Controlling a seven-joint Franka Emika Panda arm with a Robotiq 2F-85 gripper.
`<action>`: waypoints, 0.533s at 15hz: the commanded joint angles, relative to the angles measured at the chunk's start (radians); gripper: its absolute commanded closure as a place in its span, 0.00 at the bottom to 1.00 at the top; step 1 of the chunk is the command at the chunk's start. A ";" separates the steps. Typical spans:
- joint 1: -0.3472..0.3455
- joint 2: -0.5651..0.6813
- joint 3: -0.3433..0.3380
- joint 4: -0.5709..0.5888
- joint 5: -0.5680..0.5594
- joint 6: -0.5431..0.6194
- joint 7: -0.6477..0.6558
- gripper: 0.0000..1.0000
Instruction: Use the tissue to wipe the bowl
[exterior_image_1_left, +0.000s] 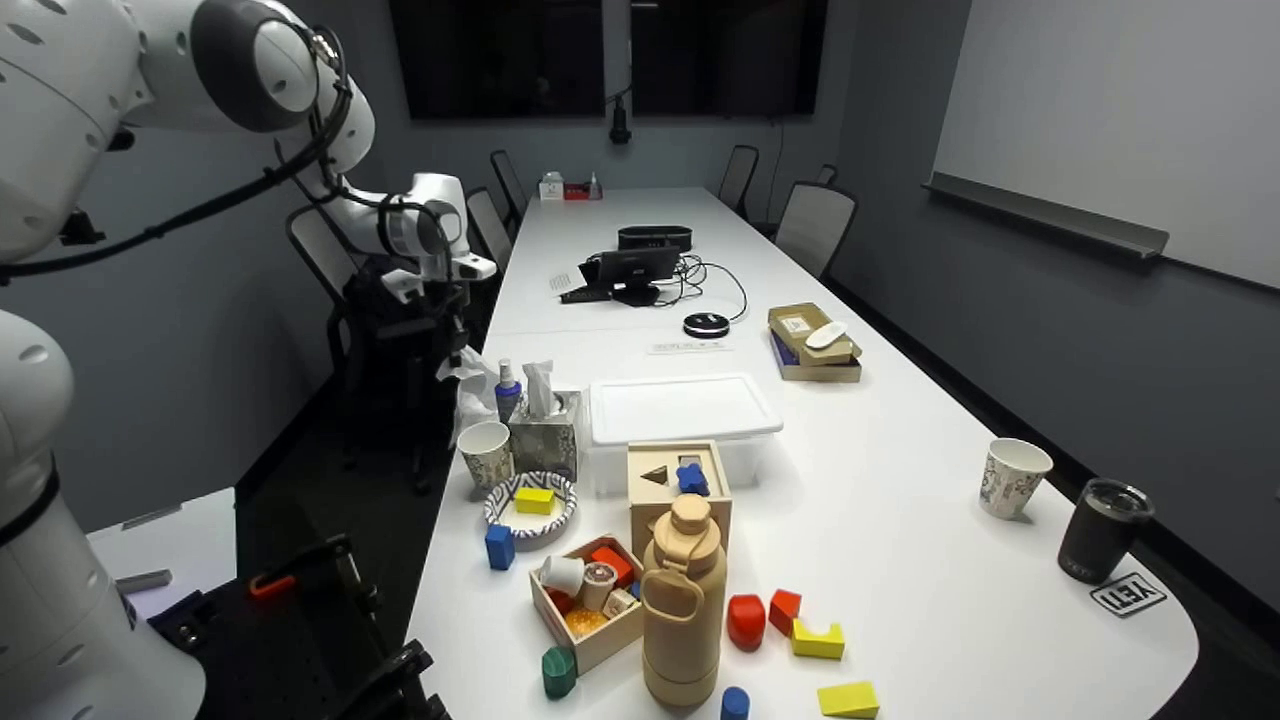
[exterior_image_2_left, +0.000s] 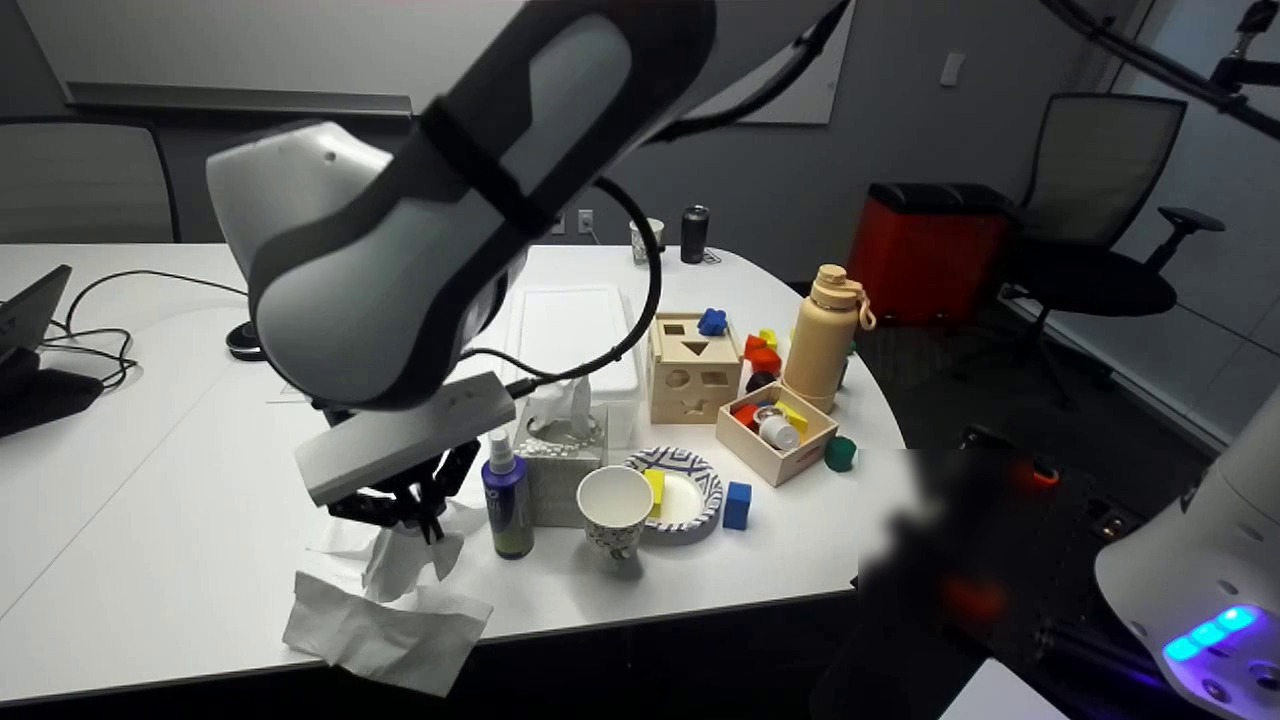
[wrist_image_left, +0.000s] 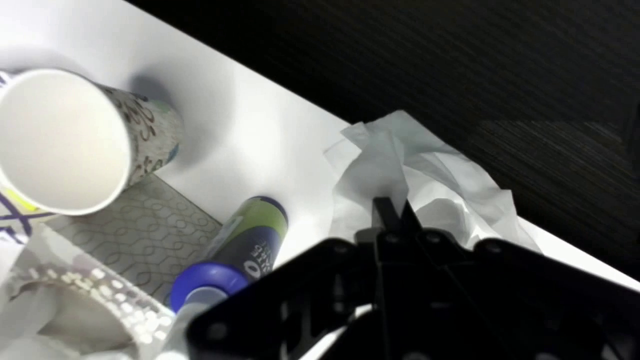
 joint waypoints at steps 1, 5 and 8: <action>-0.051 -0.222 0.054 -0.177 0.073 -0.075 0.035 1.00; -0.094 -0.428 0.074 -0.338 0.122 -0.079 0.128 1.00; -0.149 -0.582 0.101 -0.473 0.165 -0.092 0.198 1.00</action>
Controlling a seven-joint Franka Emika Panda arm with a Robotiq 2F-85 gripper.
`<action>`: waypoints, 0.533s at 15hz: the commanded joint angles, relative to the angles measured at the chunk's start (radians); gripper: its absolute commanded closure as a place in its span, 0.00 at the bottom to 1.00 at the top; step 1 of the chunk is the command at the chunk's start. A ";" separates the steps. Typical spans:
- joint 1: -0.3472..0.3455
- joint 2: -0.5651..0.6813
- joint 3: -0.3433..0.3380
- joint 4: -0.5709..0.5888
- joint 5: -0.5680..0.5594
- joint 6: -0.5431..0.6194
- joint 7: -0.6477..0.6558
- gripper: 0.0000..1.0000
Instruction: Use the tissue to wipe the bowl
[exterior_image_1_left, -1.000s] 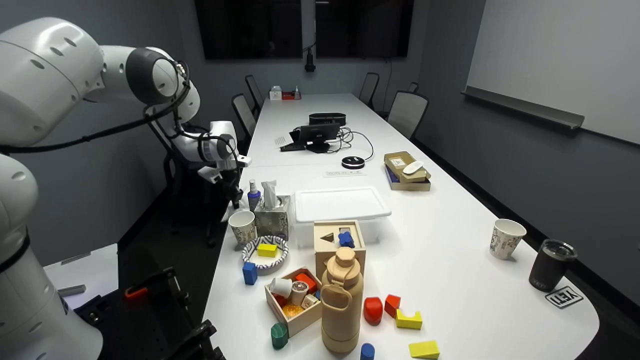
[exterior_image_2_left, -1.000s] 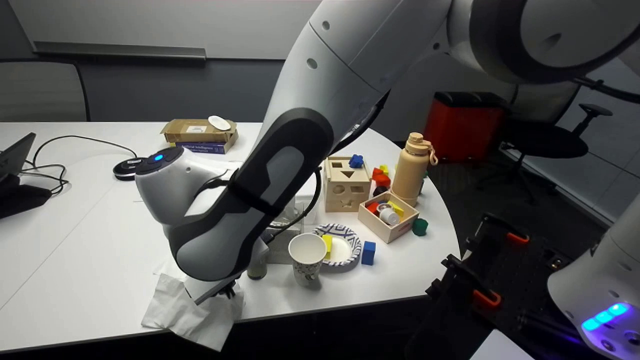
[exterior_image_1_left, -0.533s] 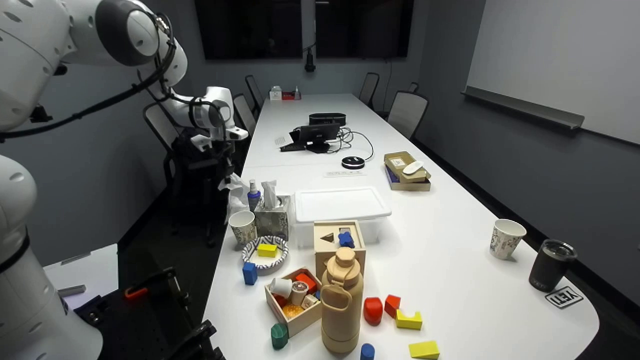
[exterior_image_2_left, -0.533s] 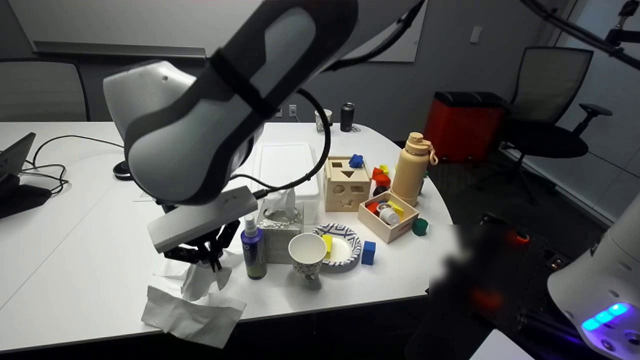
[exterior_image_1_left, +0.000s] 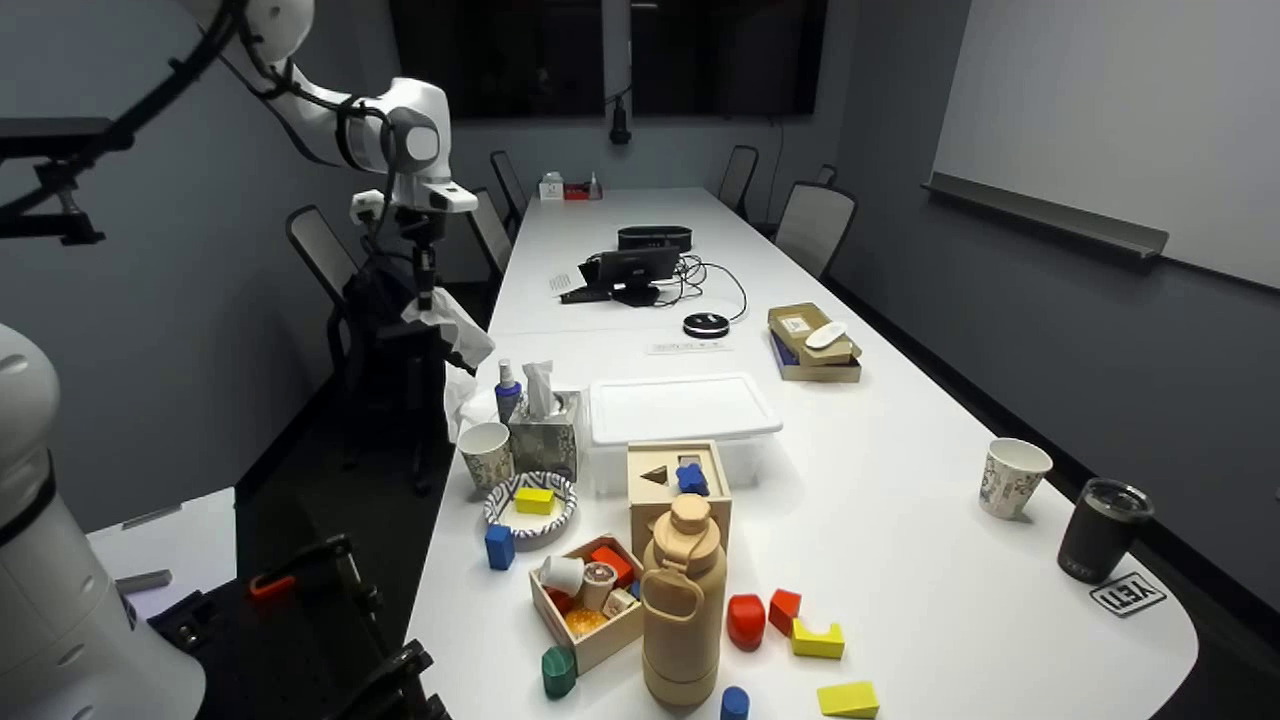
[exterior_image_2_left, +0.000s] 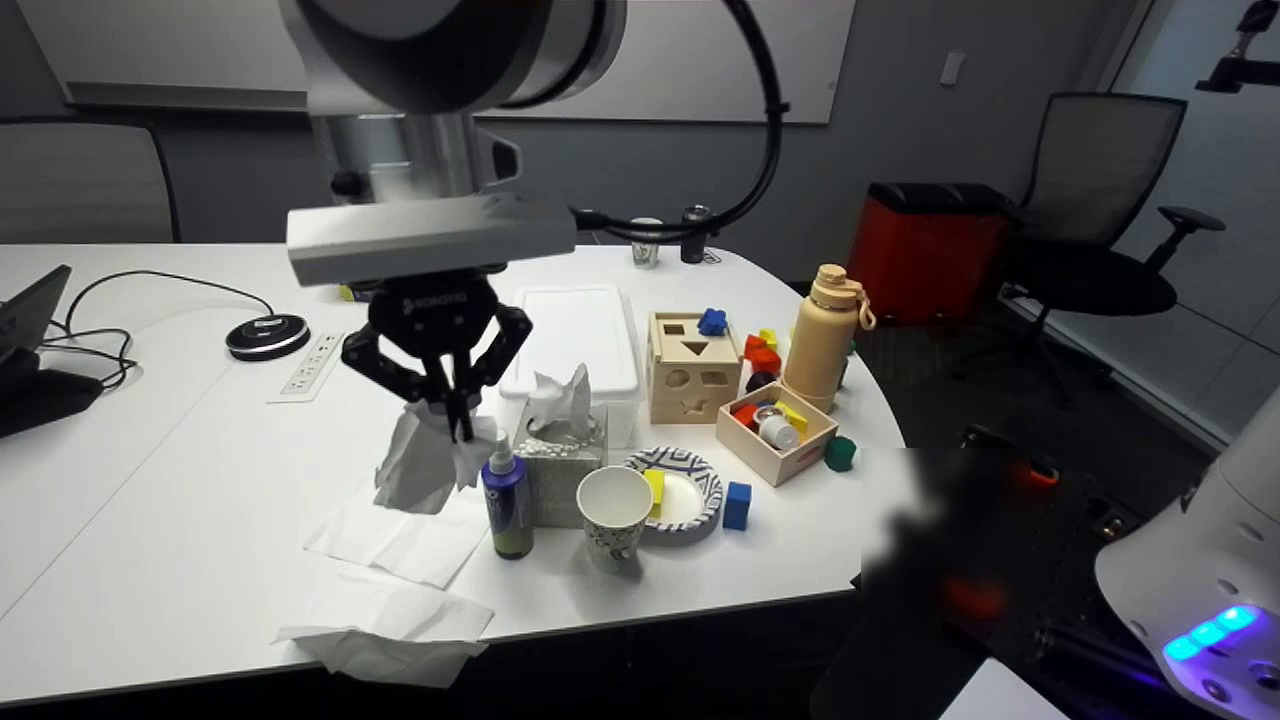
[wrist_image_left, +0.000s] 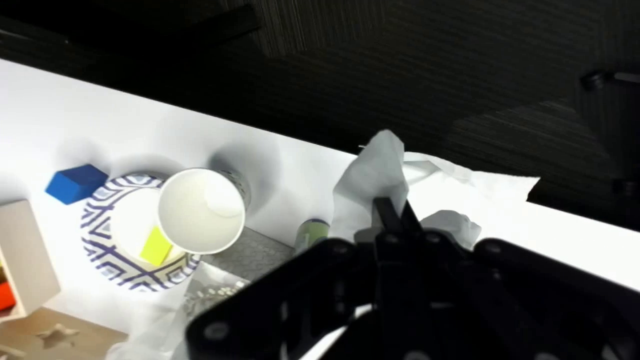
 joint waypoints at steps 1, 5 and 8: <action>-0.082 -0.234 0.051 -0.229 0.076 -0.017 0.079 1.00; -0.172 -0.436 0.077 -0.451 0.212 -0.022 0.125 1.00; -0.241 -0.532 0.063 -0.624 0.293 0.031 0.061 1.00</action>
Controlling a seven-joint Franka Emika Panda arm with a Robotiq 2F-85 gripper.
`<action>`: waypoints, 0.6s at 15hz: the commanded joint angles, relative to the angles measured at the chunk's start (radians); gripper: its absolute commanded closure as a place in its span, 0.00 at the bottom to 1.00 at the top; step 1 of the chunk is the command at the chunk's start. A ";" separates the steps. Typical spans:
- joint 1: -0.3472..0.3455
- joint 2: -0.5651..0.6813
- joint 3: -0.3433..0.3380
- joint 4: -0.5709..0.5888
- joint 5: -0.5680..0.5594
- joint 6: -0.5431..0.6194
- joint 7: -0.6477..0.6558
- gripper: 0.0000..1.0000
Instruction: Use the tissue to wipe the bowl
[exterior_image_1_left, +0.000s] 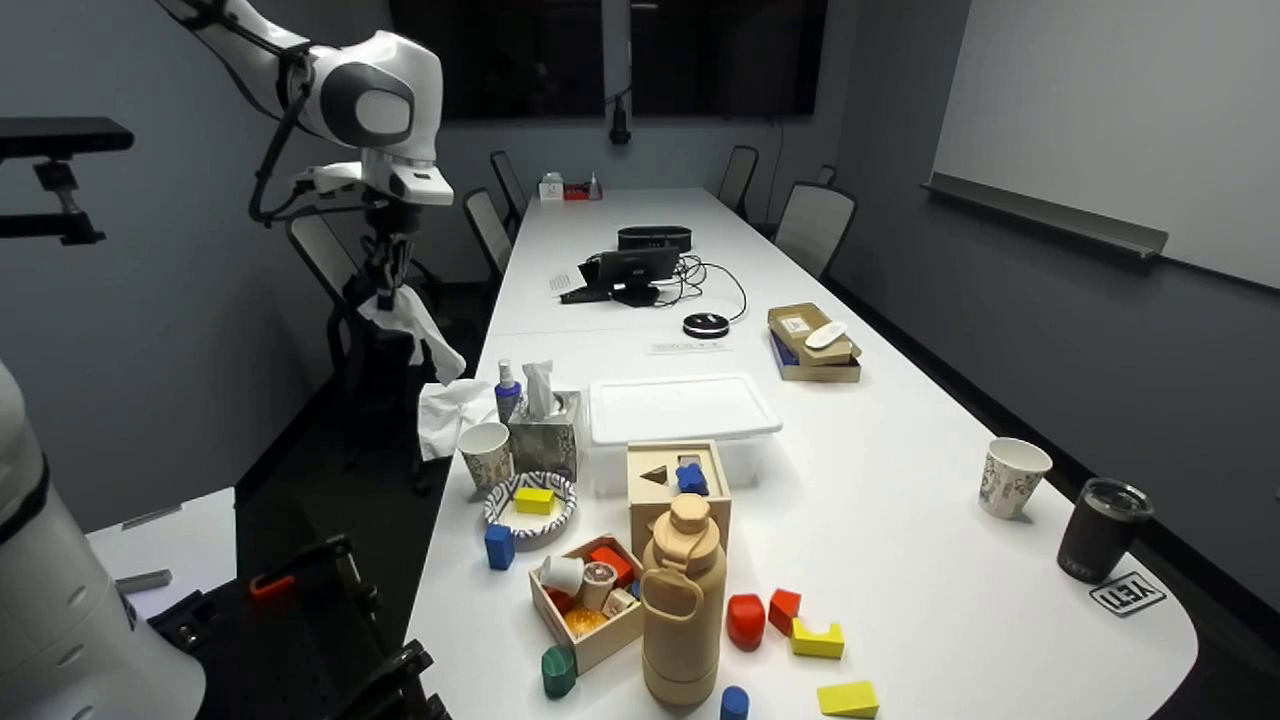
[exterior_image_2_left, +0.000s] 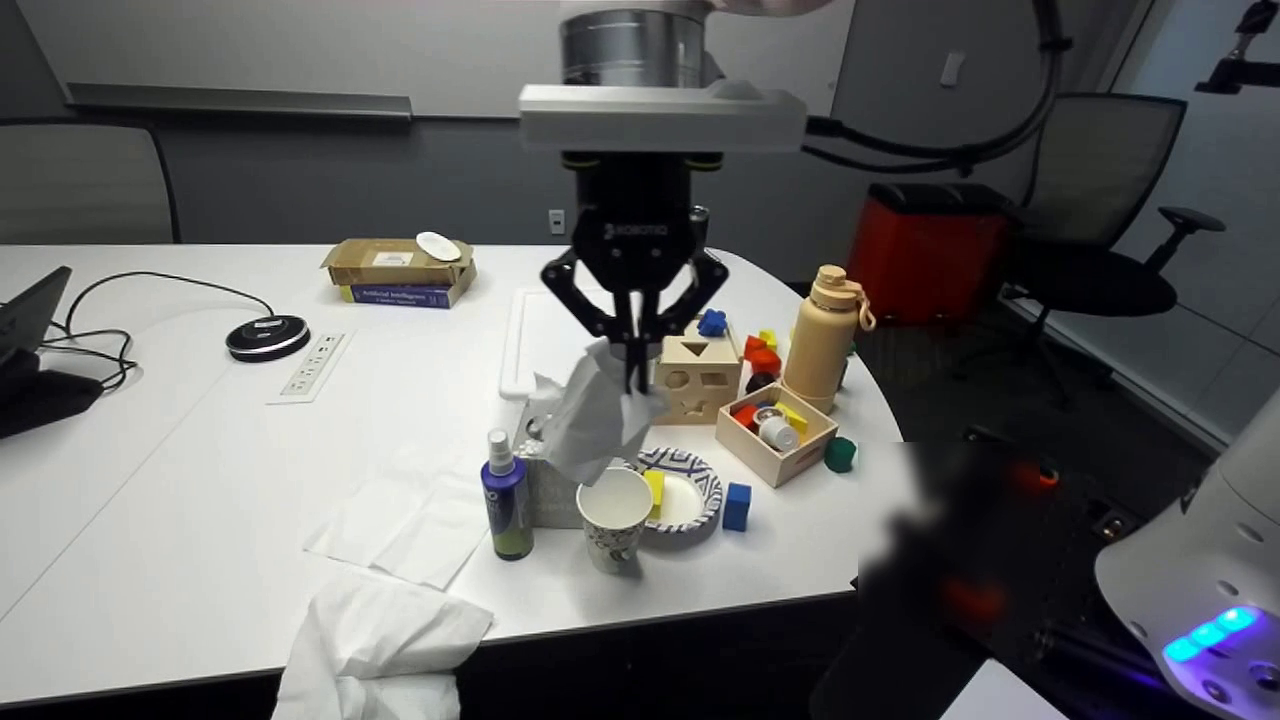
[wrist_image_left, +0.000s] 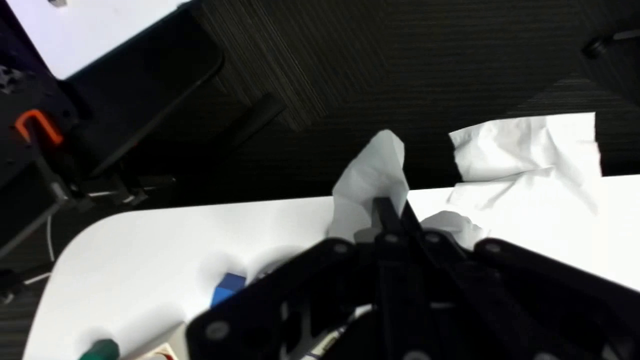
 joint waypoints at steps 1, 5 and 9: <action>-0.092 -0.143 -0.005 -0.234 0.082 0.075 -0.062 1.00; -0.200 -0.139 -0.060 -0.375 0.074 0.197 -0.194 1.00; -0.284 -0.053 -0.132 -0.412 0.113 0.328 -0.373 1.00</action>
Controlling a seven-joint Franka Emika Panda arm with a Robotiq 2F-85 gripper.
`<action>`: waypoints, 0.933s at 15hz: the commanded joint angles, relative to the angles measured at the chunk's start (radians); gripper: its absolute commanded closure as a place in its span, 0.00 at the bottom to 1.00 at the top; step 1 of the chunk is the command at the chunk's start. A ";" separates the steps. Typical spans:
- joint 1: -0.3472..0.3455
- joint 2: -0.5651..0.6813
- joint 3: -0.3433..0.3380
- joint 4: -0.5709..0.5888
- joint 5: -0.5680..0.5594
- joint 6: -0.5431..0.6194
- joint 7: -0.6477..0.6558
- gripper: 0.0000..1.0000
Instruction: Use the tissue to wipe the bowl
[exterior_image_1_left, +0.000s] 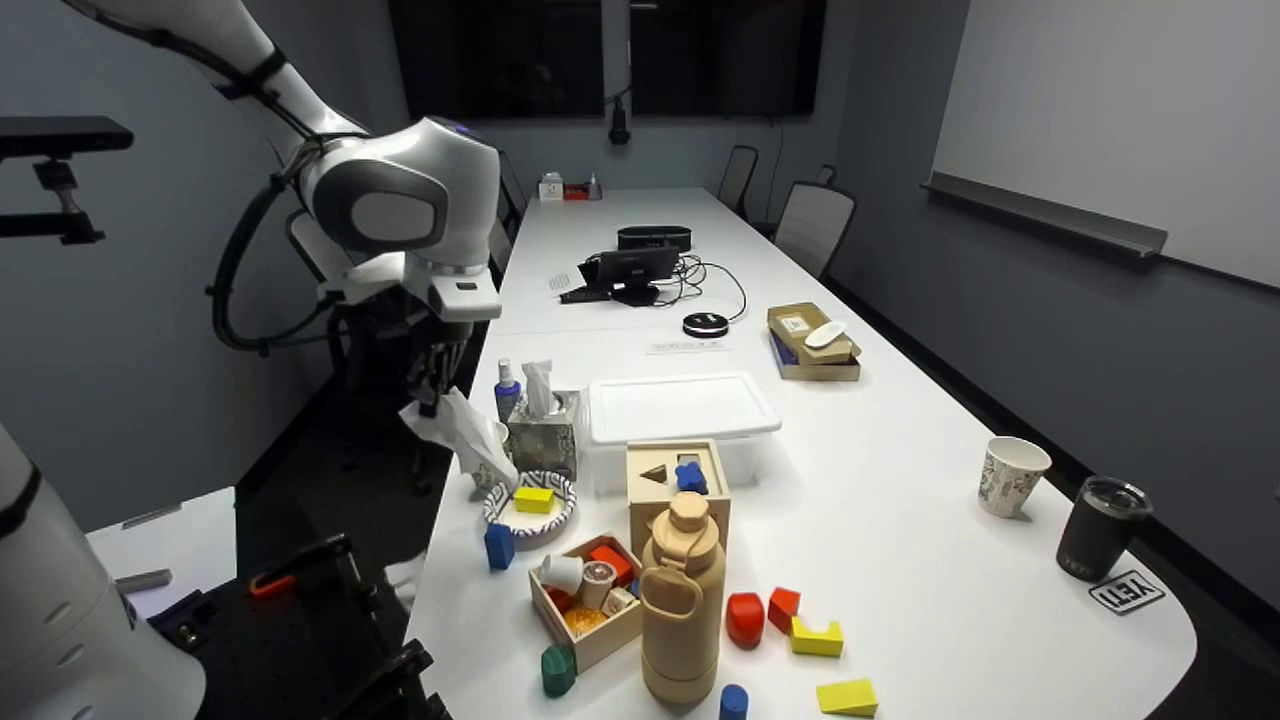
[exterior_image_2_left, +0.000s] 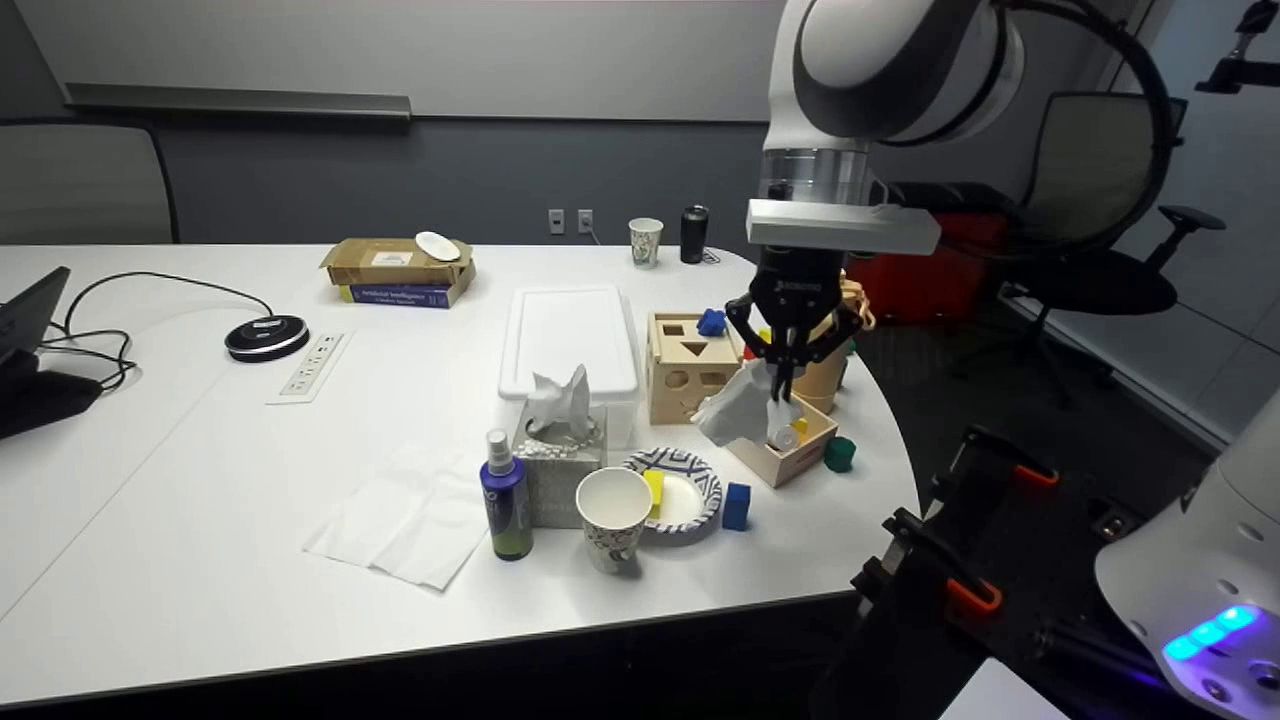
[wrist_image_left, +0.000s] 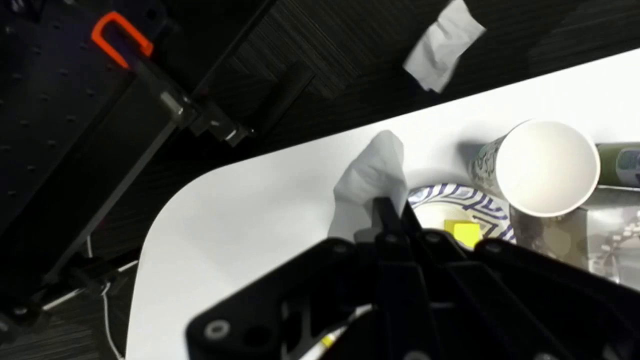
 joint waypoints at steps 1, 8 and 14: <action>-0.055 0.076 -0.048 -0.018 0.092 0.119 -0.180 1.00; -0.122 0.338 -0.040 0.167 0.388 0.254 -0.639 1.00; -0.183 0.516 -0.036 0.370 0.347 0.185 -0.766 1.00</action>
